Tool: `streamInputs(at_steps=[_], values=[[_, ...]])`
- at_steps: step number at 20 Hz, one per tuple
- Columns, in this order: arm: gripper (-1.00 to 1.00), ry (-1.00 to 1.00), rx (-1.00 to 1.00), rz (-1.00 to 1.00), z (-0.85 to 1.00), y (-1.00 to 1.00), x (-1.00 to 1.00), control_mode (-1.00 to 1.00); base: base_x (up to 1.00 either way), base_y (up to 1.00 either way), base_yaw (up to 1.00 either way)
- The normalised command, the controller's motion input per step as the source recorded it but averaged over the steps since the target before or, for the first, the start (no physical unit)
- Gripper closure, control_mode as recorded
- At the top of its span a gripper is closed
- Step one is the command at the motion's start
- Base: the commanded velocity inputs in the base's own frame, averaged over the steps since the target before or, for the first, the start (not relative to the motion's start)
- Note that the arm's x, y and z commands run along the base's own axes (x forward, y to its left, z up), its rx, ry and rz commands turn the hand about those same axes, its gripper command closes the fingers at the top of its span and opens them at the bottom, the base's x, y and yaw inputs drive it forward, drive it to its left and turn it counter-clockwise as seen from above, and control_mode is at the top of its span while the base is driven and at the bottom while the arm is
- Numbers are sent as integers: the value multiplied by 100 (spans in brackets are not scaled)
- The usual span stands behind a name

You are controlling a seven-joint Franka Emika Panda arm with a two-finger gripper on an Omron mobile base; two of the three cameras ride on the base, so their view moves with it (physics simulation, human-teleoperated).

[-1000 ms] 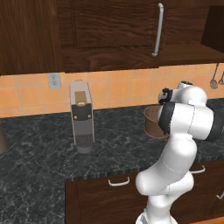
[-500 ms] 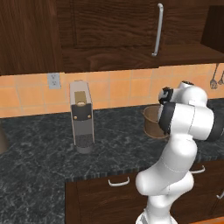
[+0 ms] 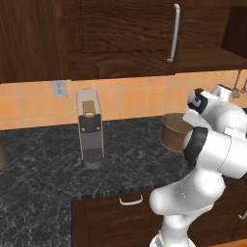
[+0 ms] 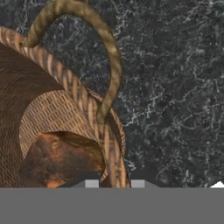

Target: Open the cabinet, pick up the bread from the cabinet and place it in the basket. Then move the basket to the dining counter.

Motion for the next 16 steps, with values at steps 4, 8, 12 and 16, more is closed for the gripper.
streamInputs(at_steps=[4, 8, 12, 16], values=[[100, -23, 0, -2, 96, 12, -83, -100, 0, 0, 0], [100, -20, 0, 0, 61, 47, -95, -100, 0, 0, 0], [100, -16, 0, 0, 41, 67, -88, -100, 0, 0, 0], [100, 0, -4, 0, 26, 89, -49, -100, 0, 0, 0]])
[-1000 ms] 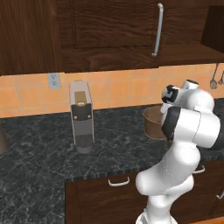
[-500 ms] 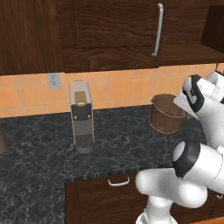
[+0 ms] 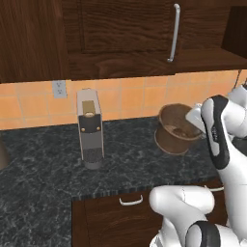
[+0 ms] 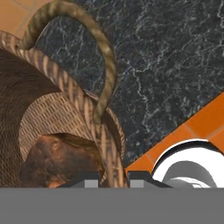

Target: Open the cabinet, pick up the bread from the cabinet and place it in the basket. Then move the basket to the dining counter.

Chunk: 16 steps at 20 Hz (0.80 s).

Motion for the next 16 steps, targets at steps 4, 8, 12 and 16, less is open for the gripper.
streamInputs(at_steps=[4, 8, 12, 16], values=[[100, 13, -25, 3, 19, 71, -10, -100, 0, 0, 0], [100, 26, -20, 0, 21, 41, 0, -100, 0, 0, 0], [100, 15, 10, 0, 0, 3, 0, -100, 0, 0, 0], [100, 17, 25, 0, 0, -2, 0, -100, 0, 0, 0]])
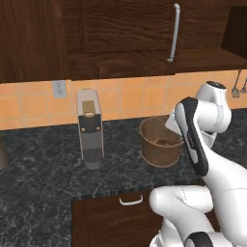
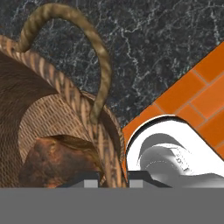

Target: Open the cabinet, pick up the bread from the cabinet and place it in the basket. Then move the basket to the dining counter.

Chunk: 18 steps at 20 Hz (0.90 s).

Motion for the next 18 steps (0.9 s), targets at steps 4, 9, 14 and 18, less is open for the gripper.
streamInputs(at_steps=[4, 9, 14, 18], values=[[100, 5, 6, 0, 1, -1, 0, -100, 0, 0, 0], [100, 0, 0, 0, 0, 0, 0, -100, 0, 0, 0], [100, 0, 0, 0, 0, 0, -6, 100, -27, -1, -4], [100, 0, 0, 0, 0, 0, 0, 100, -61, -23, -50]])
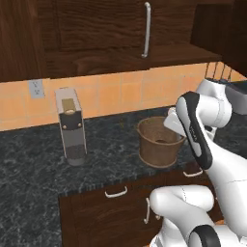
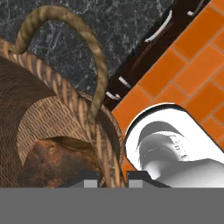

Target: Open the cabinet, pick up the bread from the cabinet and place it in the basket. Then move the basket to the dining counter.

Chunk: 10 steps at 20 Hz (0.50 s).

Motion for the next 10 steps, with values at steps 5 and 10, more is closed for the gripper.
streamInputs(at_steps=[5, 10], values=[[100, 0, 0, 0, 0, 0, 0, 100, -11, -49, -77], [100, 0, 0, 0, 0, 0, 0, 100, 0, -64, -83]])
